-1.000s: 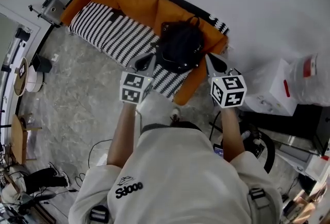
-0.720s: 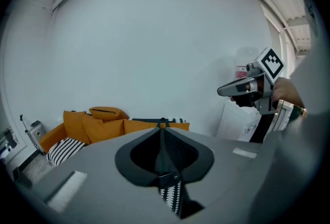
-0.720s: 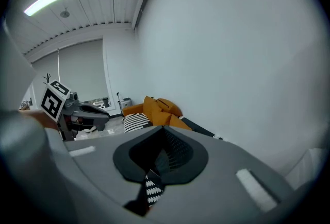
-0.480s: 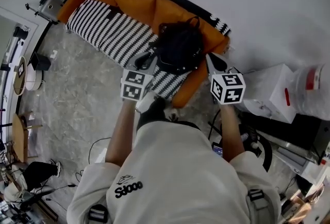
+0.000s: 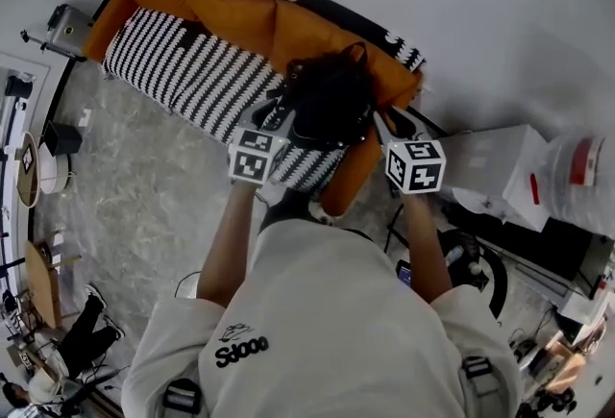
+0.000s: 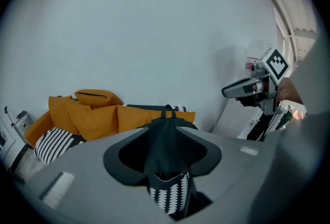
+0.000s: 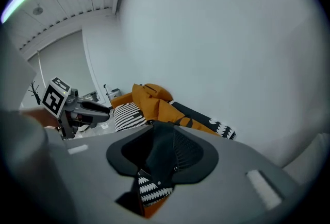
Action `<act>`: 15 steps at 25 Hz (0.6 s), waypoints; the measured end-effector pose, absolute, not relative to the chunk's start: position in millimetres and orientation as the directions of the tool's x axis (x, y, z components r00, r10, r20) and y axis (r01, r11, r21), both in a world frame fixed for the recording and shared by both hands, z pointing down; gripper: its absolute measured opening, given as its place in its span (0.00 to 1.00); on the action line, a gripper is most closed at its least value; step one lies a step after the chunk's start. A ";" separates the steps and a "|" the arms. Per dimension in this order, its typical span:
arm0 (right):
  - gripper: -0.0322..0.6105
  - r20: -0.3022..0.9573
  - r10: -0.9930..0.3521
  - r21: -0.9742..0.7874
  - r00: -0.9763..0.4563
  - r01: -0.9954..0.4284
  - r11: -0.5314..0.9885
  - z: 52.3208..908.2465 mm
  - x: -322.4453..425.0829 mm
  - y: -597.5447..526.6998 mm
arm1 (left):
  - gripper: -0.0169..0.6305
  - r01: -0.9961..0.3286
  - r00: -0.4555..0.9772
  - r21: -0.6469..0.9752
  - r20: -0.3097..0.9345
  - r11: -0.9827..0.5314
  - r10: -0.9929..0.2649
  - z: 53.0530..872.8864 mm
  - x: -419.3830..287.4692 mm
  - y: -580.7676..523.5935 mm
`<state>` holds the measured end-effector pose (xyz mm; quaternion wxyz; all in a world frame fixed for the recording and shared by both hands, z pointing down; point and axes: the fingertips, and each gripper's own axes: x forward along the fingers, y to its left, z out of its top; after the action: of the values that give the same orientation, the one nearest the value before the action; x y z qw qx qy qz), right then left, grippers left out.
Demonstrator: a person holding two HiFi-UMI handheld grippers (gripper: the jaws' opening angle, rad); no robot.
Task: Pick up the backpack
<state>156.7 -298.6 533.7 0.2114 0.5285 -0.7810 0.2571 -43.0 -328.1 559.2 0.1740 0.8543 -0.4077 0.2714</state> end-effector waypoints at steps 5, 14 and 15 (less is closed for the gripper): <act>0.28 0.632 -0.710 -0.185 -0.311 -0.950 0.252 552.1 156.4 -330.6 | 0.33 -0.775 0.533 0.101 0.636 -0.624 -0.559 593.2 -47.1 -369.7; 0.33 0.694 -0.663 -0.220 -0.280 -0.960 0.175 600.2 164.2 -369.7 | 0.41 -0.744 0.558 0.170 0.691 -0.647 -0.460 644.9 -35.7 -426.6; 0.34 0.698 -0.658 -0.228 -0.281 -0.959 0.168 606.6 165.1 -374.5 | 0.42 -0.740 0.558 0.175 0.699 -0.650 -0.448 650.9 -35.0 -432.4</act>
<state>165.1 -374.5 606.6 0.2279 0.5544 -0.7293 0.3299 -35.0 -432.4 650.9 0.2316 0.8516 -0.3487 0.3154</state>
